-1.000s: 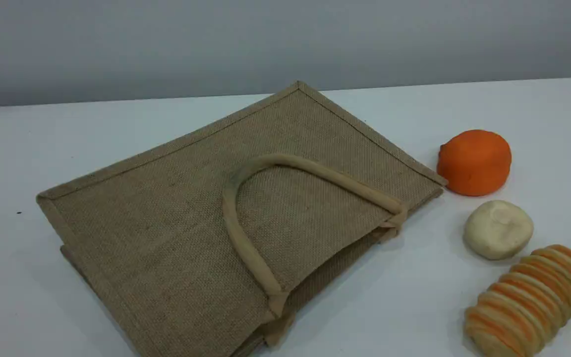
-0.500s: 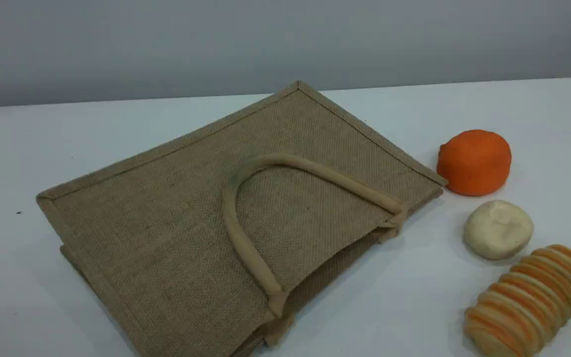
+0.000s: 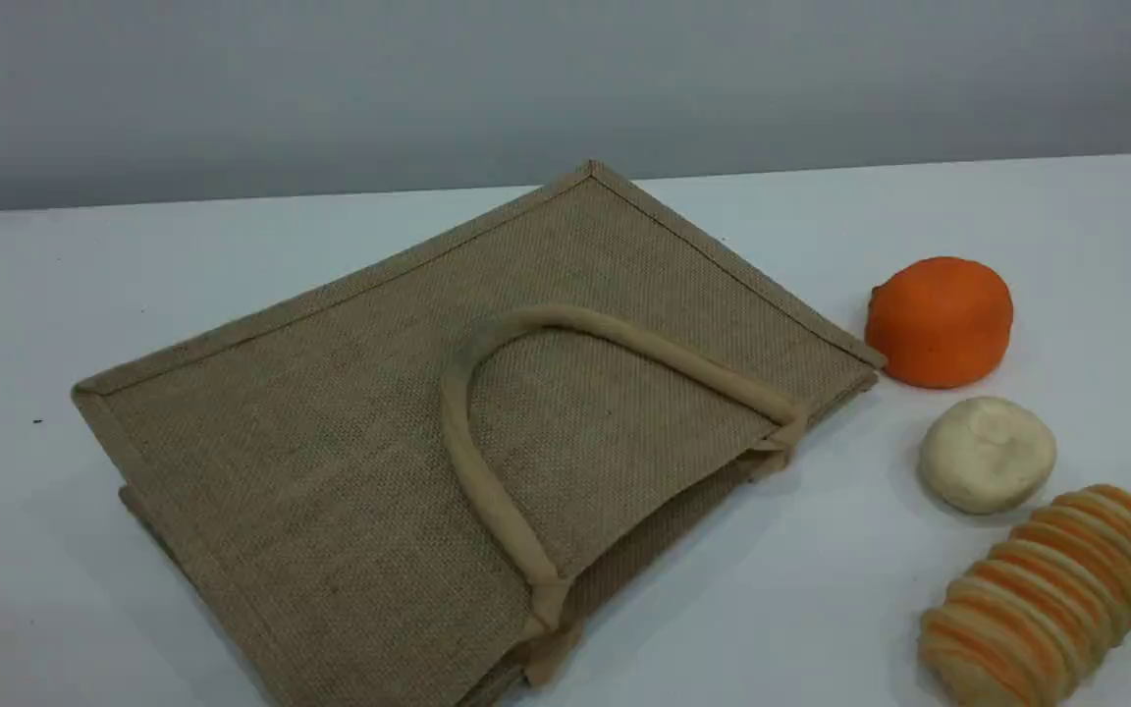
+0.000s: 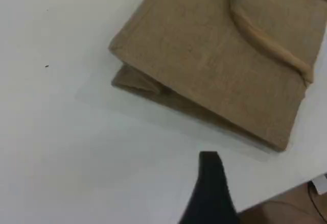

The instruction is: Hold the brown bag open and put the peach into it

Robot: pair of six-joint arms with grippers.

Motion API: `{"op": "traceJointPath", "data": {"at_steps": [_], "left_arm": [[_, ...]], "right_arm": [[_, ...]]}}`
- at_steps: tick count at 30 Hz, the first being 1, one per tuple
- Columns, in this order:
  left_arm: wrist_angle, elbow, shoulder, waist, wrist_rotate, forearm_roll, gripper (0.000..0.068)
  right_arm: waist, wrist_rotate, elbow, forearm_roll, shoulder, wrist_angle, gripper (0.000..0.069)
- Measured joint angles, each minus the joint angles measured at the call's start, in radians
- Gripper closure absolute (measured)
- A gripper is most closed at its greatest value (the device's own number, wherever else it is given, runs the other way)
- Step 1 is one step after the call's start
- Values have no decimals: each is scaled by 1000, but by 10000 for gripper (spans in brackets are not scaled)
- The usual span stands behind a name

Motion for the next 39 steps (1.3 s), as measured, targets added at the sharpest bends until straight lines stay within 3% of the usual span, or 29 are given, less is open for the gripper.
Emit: {"op": "traceJointPath", "data": {"at_steps": [11, 31, 35, 39], "left_arm": [[-3, 2, 0, 0, -54, 41, 189], [-3, 2, 0, 0, -54, 41, 189], [-3, 2, 0, 42, -53, 39, 189], [-3, 2, -4, 146, -53, 39, 189]], "right_arm": [[0, -1, 0, 0, 0, 4, 104], [0, -1, -1, 1, 0, 4, 104], [-12, -2, -1, 4, -5, 4, 104], [-78, -1, -1, 4, -38, 4, 104]]}}
